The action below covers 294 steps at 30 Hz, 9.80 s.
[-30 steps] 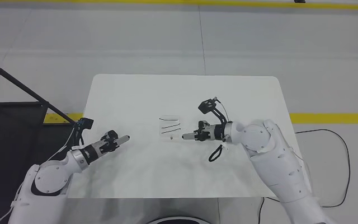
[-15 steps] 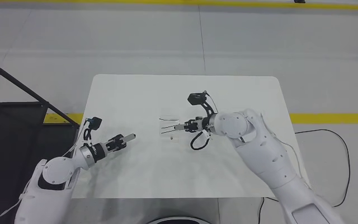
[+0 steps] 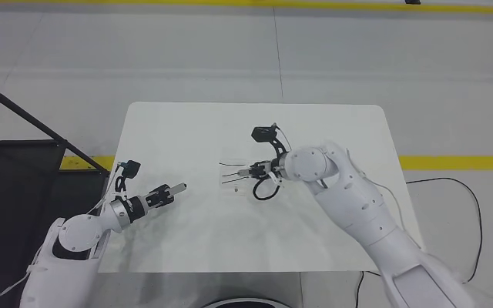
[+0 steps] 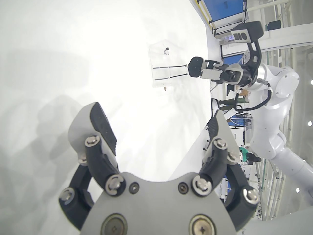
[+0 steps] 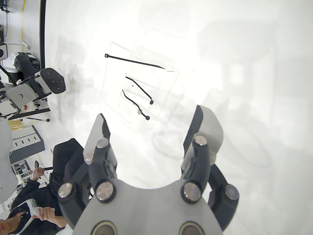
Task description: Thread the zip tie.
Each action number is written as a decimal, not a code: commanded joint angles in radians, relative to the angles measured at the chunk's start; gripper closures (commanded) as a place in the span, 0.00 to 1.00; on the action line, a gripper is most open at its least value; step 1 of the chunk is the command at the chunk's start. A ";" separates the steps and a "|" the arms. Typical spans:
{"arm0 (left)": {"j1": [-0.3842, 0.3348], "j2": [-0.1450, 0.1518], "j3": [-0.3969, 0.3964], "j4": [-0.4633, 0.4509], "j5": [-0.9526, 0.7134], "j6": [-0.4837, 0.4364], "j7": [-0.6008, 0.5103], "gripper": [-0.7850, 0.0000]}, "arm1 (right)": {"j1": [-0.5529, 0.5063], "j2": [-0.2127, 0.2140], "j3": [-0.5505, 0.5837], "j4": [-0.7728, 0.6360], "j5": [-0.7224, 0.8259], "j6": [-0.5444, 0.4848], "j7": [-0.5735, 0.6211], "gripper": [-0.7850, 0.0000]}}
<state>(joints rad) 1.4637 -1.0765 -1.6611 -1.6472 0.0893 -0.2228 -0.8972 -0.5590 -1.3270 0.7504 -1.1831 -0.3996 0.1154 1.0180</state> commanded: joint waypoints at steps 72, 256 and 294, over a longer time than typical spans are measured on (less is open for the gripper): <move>0.000 0.000 0.000 0.000 0.000 0.000 0.000 0.00 | 0.013 -0.061 0.046 0.063 -0.041 0.013 -0.019 1.00; -0.035 0.106 0.252 -0.068 -0.114 -0.742 0.388 1.00 | -0.383 0.126 0.208 -0.615 0.114 -0.426 -0.055 0.00; -0.058 0.038 0.320 -0.022 0.166 -0.774 0.784 1.00 | -0.312 0.090 0.097 -0.530 0.175 -0.411 -0.153 0.58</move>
<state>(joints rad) 1.4066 -1.0380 -1.3417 -1.6704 0.2543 -0.9938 -0.1158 -0.8722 -1.2368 0.8482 -1.7143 -0.2262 -0.2955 0.8640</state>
